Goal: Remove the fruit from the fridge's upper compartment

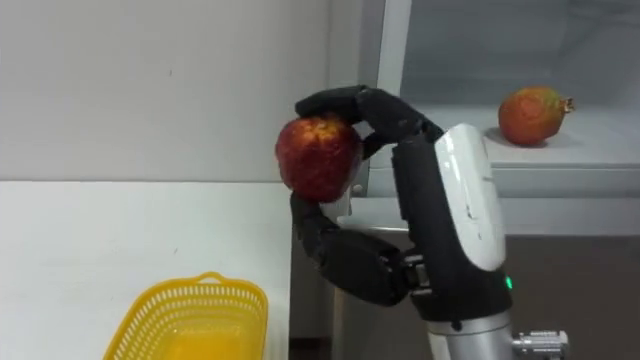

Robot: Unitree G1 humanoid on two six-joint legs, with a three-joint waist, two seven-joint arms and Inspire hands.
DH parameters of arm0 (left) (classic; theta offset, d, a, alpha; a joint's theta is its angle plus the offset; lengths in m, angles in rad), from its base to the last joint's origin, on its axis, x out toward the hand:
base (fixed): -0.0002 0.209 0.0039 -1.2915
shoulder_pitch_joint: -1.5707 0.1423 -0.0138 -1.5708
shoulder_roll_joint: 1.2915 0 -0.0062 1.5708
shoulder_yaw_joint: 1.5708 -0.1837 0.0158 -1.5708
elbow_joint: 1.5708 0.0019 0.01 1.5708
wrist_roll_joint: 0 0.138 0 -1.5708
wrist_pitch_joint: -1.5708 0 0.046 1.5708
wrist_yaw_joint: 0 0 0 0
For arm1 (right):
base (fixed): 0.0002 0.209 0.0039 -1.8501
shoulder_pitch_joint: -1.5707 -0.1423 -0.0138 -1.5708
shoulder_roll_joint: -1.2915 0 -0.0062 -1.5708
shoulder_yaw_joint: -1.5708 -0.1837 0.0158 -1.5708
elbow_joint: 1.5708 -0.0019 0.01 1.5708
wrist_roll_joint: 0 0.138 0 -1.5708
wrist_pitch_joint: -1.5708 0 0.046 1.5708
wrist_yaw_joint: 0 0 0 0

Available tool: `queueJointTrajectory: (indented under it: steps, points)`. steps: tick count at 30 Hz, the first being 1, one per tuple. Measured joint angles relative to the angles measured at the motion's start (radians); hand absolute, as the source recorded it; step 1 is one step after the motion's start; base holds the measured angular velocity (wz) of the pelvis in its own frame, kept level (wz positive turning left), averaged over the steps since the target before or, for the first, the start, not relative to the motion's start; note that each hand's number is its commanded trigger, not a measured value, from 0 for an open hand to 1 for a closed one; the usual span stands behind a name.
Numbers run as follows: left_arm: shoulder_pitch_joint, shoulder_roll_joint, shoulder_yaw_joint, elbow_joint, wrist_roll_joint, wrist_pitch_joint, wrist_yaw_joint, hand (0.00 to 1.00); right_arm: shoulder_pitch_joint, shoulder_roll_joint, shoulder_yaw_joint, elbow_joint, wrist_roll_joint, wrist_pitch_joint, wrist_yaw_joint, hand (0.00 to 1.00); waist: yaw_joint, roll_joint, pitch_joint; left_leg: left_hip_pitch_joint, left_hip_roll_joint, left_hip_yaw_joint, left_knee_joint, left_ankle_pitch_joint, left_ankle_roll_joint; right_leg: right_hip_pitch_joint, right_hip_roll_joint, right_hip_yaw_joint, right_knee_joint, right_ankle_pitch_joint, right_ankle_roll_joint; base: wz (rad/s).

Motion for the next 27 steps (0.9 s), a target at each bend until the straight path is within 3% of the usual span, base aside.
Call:
queueJointTrajectory:
  steps: [2,10,12,15,18,27]
  points:
    - [-0.012,0.014,-0.006,0.000,-0.001,0.000,-0.009,0.00,-0.021,-0.002,0.015,0.049,-0.028,0.007,0.002,1.00,0.005,-0.012,0.0053,-0.003,0.000,-0.003,0.001,0.001,-0.001,0.000,-0.001,-0.005,0.000,0.000,0.000,0.03]
    - [-0.036,0.029,-0.037,-0.001,0.011,0.000,-0.013,0.00,-0.123,-0.024,0.055,0.200,-0.044,0.010,0.045,1.00,0.039,-0.026,0.0049,-0.016,-0.008,-0.040,0.014,0.003,0.003,0.001,-0.008,-0.031,0.000,0.000,0.000,0.14]
    - [-0.037,0.034,-0.035,-0.002,0.040,0.000,-0.026,0.00,-0.155,-0.026,0.055,0.222,-0.051,0.010,0.052,1.00,0.062,-0.032,0.0066,-0.020,-0.009,-0.048,0.016,0.003,0.003,0.000,-0.008,-0.036,0.000,0.000,0.000,0.07]
    - [-0.037,0.051,-0.038,-0.003,0.045,0.000,-0.037,0.00,-0.190,-0.029,0.060,0.248,-0.051,0.010,0.052,1.00,0.079,-0.043,0.0137,-0.026,-0.008,-0.058,0.018,0.003,0.002,-0.001,-0.008,-0.060,-0.005,0.000,0.001,0.12]
    - [-0.033,0.064,-0.039,-0.003,0.045,0.002,-0.049,0.00,-0.203,-0.046,0.079,0.289,-0.050,0.011,0.052,1.00,0.093,-0.058,0.0102,-0.034,-0.010,-0.067,0.020,0.004,0.001,0.002,-0.009,-0.074,-0.016,0.000,0.001,0.14]
    - [-0.027,0.061,-0.035,-0.003,0.080,0.005,-0.070,0.00,-0.221,-0.051,0.147,0.443,-0.080,0.024,0.076,1.00,0.145,-0.064,0.0125,-0.033,-0.011,-0.088,0.020,0.004,0.001,0.009,-0.009,-0.084,-0.017,0.000,0.001,0.06]
